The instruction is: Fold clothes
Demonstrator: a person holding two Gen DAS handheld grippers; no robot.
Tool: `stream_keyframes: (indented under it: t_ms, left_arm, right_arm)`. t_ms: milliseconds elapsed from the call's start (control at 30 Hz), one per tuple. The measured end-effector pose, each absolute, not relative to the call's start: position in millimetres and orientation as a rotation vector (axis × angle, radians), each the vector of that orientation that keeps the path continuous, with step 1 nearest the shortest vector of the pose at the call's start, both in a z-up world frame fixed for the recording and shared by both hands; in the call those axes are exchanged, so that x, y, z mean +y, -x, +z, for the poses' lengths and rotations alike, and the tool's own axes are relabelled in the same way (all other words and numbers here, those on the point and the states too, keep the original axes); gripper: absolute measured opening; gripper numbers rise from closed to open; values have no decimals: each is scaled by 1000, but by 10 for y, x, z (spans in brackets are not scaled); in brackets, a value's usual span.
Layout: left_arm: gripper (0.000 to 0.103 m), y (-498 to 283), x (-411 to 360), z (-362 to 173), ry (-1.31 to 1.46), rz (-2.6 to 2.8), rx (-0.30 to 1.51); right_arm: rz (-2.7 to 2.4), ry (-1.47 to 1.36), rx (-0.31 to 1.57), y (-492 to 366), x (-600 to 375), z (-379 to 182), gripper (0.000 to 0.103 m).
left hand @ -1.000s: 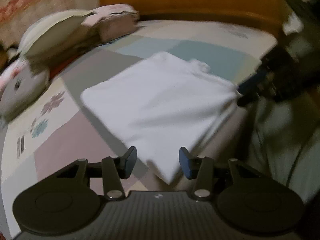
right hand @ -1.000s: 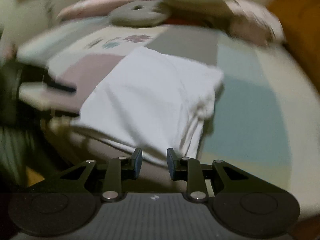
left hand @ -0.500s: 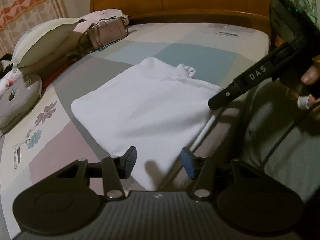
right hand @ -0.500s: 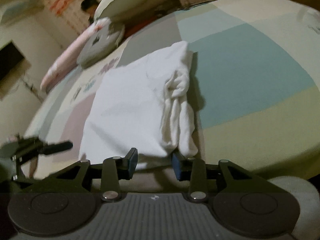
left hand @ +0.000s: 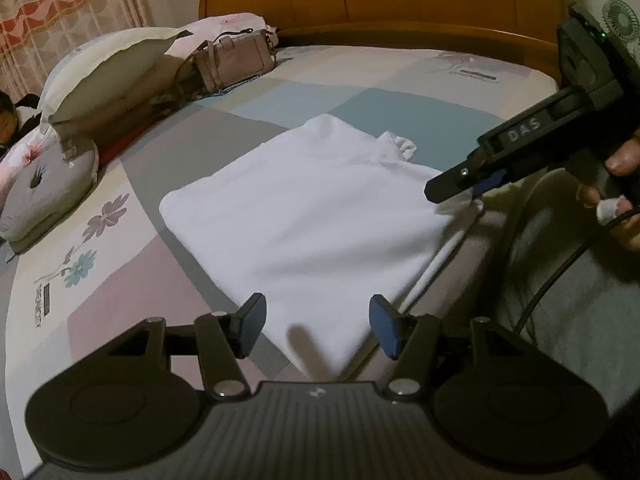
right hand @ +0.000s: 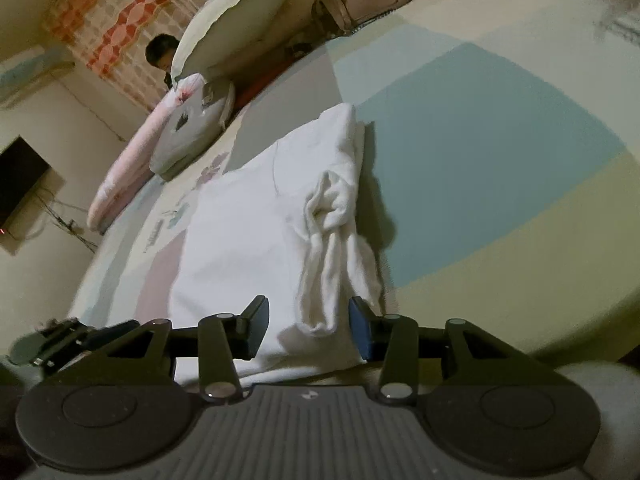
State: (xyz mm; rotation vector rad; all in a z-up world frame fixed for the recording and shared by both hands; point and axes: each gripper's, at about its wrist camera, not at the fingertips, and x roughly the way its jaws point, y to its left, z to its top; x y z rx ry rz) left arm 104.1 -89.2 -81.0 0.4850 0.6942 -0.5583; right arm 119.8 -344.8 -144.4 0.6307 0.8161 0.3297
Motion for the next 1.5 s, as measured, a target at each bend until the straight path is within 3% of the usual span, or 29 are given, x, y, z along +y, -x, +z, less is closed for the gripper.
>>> stream_keyframes:
  t_ms: [233,300,333,567,767,833,967,1067,1167,1333,1500]
  left_arm:
    - [60,-1083,-862,-811,-458,-553,696]
    - [60,-1083,-855,-800,-449,-555,695]
    - [60,-1078,-847,-791,-444,-561,694]
    - [60,-1086,-769,-735,-424,-588,691]
    - [60,-1197,-755,-763,-366,-624,719]
    - [60,-1235,-779,-788,-350,-646,717]
    - [60,-1407,-791,-977,-298,-660,776]
    - [53,-1507,-737,-1069,-278,-629,831]
    - [56,-1549,-659,-929,-267,-651,800]
    - [57,-1926,-719,-660,-301,-652,691]
    - [56,-2655,-936,-807,-296,-668,689]
  right_arm:
    - [327,-679,805,-1273,-3424,-1508,49]
    - [301,-709,808,-1336,-3451,-1564,28]
    - [286,-713,813,-1361,-3452,-1582,10]
    - [279,-610,770,-1171,-3423,-1335,8]
    - [246,-584,796,-1133,-3480,-1366,14]
    - [240,-592,789,-1135,-3506,-1351,28]
    - [200,-571,760,-1110,-3565,-1261,35]
    - [176,-540,735,-1104,-3607,-1197,37]
    - [159,-503,707,-1117,-3646,-1125,46]
    - [141,-476,655,-1184,-3702,-1001,47]
    - [141,-479,638,-1304,-3642,-957,48]
